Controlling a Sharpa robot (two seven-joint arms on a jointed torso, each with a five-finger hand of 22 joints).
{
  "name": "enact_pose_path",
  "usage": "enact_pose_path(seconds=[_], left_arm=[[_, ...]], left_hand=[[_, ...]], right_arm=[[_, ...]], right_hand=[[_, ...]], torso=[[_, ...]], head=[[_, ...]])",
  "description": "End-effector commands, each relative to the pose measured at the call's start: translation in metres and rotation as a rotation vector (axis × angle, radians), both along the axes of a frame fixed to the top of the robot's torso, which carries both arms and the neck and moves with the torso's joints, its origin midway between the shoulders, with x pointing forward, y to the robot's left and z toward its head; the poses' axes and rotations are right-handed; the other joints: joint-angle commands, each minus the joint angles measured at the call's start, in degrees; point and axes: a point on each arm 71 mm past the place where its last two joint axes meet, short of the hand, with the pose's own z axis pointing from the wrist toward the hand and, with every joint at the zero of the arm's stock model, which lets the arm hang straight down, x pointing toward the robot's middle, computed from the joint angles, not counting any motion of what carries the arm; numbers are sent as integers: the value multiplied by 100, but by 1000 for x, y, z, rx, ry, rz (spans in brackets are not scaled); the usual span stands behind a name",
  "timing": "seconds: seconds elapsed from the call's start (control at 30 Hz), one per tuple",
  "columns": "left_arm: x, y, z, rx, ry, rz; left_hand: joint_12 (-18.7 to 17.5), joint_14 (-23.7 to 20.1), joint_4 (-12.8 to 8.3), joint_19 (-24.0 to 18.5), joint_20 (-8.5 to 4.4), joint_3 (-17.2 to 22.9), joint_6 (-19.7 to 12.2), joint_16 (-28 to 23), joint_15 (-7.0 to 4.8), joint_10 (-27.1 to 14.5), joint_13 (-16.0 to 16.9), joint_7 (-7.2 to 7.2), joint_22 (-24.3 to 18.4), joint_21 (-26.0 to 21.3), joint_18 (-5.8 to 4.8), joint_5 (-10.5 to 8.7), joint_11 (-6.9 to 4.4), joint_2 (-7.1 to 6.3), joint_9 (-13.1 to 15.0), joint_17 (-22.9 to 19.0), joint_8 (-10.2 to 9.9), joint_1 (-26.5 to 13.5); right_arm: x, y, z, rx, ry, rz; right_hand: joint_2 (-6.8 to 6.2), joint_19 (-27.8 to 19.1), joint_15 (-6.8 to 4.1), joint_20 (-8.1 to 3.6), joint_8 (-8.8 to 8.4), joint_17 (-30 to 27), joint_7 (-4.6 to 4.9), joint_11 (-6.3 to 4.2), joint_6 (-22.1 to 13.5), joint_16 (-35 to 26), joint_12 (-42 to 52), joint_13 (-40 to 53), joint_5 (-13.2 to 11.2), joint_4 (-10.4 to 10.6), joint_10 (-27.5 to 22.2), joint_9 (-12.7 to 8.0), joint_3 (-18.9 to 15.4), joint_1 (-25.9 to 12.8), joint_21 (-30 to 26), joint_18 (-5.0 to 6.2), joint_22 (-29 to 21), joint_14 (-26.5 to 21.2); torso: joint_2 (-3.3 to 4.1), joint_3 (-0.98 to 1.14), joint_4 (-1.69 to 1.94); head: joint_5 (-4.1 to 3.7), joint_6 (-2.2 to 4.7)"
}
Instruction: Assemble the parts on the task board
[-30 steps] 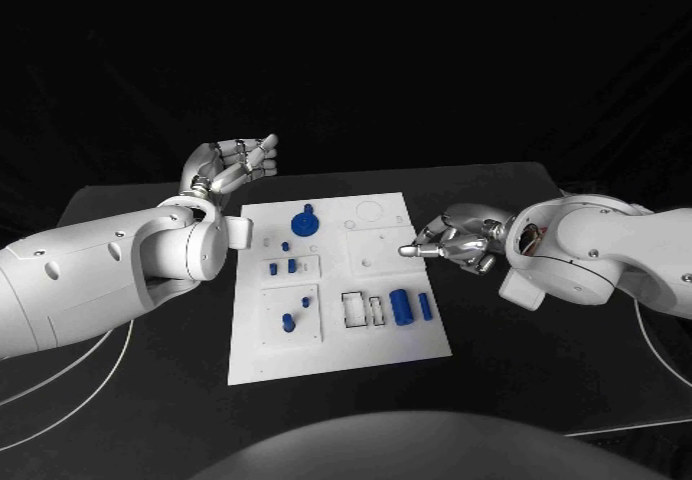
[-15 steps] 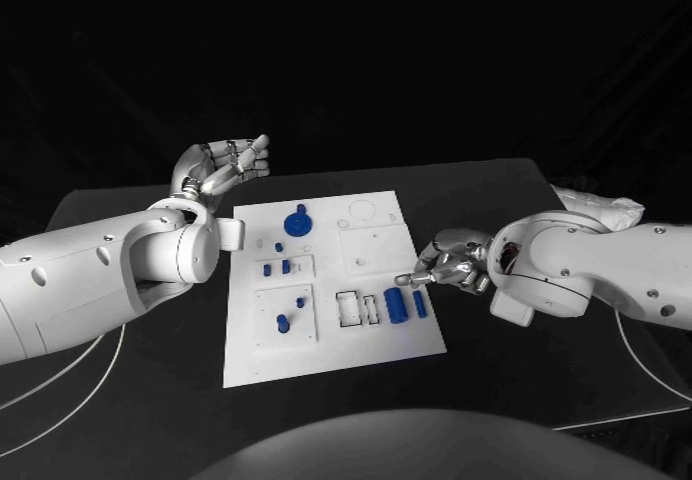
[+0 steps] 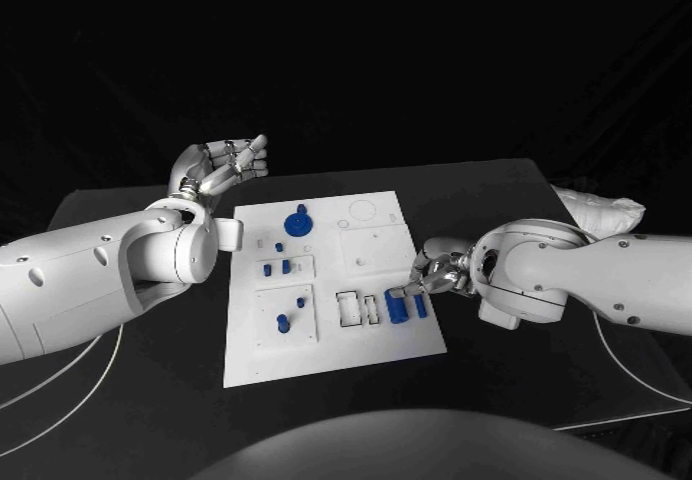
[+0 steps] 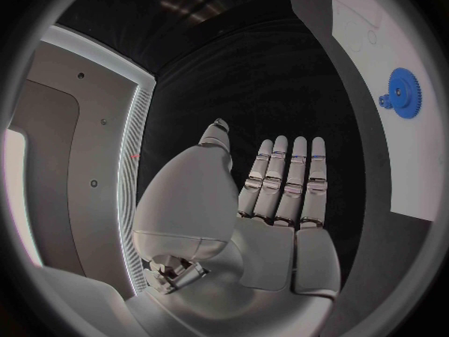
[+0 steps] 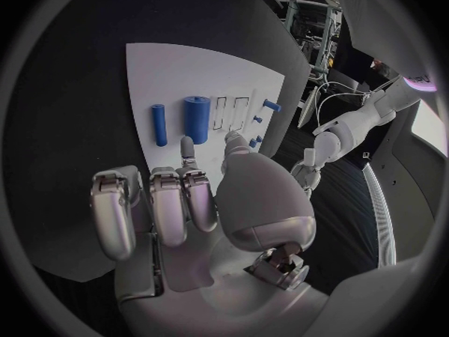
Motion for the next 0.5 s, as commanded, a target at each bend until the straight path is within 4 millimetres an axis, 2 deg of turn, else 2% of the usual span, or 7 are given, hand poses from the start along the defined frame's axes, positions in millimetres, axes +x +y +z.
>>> enact_pose_path(seconds=[0.03, 0.3, 0.4, 0.5], left_arm=[[-1, -2, 1, -7, -10, -24], [-1, 0, 2, -5, -12, -20], [-2, 0, 2, -5, -12, -21], [-2, 1, 2, -5, -12, -20]], left_hand=[[37, -38, -1, 38, 6, -33, -26, 31, 5, -49, -6, 46, -8, -13, 38, 23, 5, 50, -5, -8, 33, -7], [41, -43, -2, 36, 6, -36, -34, 37, 7, -55, -6, 48, -19, -14, 37, 23, 6, 58, -7, -19, 34, -6], [42, -44, -2, 36, 7, -37, -34, 38, 7, -55, -6, 48, -20, -13, 37, 23, 7, 59, -7, -21, 34, -6], [43, -44, -1, 36, 7, -38, -35, 39, 7, -55, -6, 48, -22, -13, 37, 23, 7, 59, -7, -22, 34, -6]], right_arm=[[1, -3, -5, -71, 13, 21], [2, 3, -12, -81, 38, 44], [1, 6, -15, -84, 48, 52], [1, 8, -18, -91, 60, 61]], right_hand=[[-30, 610, -42, -48, 12, 1509, -5, -42, 12, 23, 21, 1508, 29, -20, 599, 12, 26, 14, 26, -39, 1508, 596], [-20, 610, -46, -56, -12, 1509, -2, -42, -14, 23, 21, 1508, -28, -27, 599, 38, 69, -7, 26, -39, 1508, 596], [-3, 610, -45, -59, -39, 1509, 1, -41, -30, 23, 21, 1508, -94, -24, 599, 56, 103, -37, 26, -39, 1508, 596], [16, 610, -42, -60, -80, 1509, 10, -34, -56, 23, 21, 1508, -164, -23, 599, 69, 140, -69, 26, -39, 1508, 596]], torso=[[1, -3, 7], [7, -1, 8], [9, 0, 16], [5, -3, 9]], head=[[6, 1], [79, 1], [73, 1], [88, 1]])
